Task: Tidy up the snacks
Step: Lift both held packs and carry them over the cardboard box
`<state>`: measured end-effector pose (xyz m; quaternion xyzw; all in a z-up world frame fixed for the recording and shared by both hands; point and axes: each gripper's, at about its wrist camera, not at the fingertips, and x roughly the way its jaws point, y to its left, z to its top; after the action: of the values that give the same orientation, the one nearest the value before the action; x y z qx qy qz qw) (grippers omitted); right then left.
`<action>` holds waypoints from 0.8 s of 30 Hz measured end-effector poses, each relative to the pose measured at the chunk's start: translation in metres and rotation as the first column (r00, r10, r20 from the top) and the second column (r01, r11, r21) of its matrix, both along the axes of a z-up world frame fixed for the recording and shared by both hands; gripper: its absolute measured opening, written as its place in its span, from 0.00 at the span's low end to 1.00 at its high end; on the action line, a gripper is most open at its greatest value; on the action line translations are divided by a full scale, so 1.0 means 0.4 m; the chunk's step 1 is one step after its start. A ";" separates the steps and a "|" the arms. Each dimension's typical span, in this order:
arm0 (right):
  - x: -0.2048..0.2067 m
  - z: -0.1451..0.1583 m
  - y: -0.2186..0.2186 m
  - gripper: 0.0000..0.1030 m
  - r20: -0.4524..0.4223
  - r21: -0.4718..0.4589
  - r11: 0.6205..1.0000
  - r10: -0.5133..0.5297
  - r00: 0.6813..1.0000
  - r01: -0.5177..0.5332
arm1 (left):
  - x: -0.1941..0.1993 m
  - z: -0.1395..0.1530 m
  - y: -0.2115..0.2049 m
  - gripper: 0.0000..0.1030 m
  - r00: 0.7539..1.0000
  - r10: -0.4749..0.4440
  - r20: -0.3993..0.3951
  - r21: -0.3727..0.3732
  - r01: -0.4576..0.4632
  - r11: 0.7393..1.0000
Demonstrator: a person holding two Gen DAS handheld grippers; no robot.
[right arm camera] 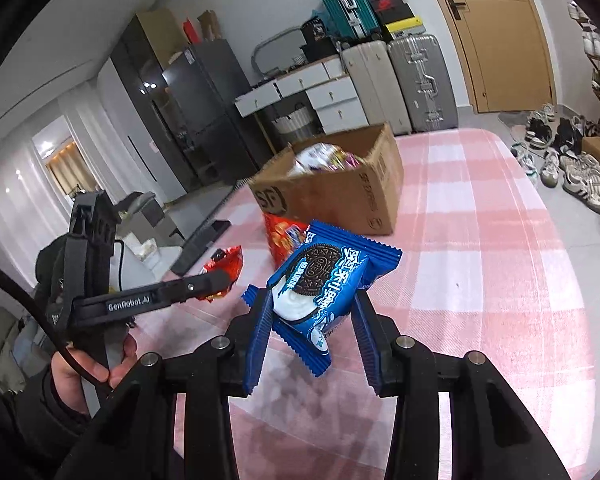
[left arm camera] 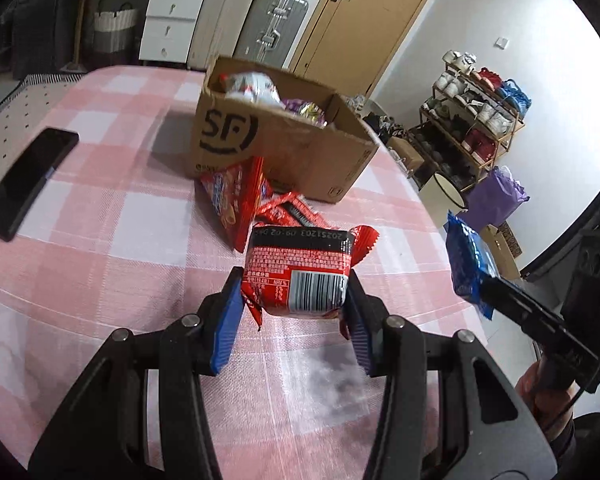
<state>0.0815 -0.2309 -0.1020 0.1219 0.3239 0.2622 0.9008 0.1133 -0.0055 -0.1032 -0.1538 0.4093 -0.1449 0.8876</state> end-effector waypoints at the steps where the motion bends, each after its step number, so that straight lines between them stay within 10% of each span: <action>1: -0.003 0.014 0.004 0.39 0.010 -0.002 1.000 0.001 1.000 -0.001 | -0.008 0.019 0.004 0.43 1.000 -0.005 0.011 -0.001 0.005 1.000; 24: 0.125 0.500 0.084 0.39 0.248 -0.008 0.992 0.125 0.961 -0.127 | 0.052 0.554 0.066 0.43 0.970 -0.087 0.227 -0.013 0.092 0.996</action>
<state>0.1316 -0.1974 0.0979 0.0708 0.2150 0.3334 0.9152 0.1340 0.0209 0.1185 -0.1280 0.3103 -0.2062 0.9191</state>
